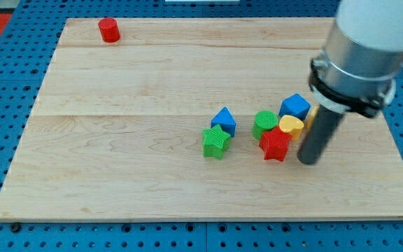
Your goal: Move the yellow heart to the top left of the green circle
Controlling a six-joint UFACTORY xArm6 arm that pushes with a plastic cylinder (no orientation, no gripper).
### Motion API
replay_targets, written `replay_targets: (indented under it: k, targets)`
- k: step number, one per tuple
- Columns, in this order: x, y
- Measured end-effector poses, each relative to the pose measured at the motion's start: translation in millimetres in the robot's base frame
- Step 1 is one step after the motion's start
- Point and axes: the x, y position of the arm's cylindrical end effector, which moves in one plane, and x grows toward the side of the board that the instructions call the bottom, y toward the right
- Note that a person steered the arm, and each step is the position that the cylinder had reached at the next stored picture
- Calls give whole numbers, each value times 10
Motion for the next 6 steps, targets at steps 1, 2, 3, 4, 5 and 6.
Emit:
replay_targets:
  k: [1,2,3,4,5,6]
  targets:
    - [-224,-143]
    - [-117,-46]
    - [60,235]
    - [-167,173]
    - [-576,55]
    - [-1095,-178]
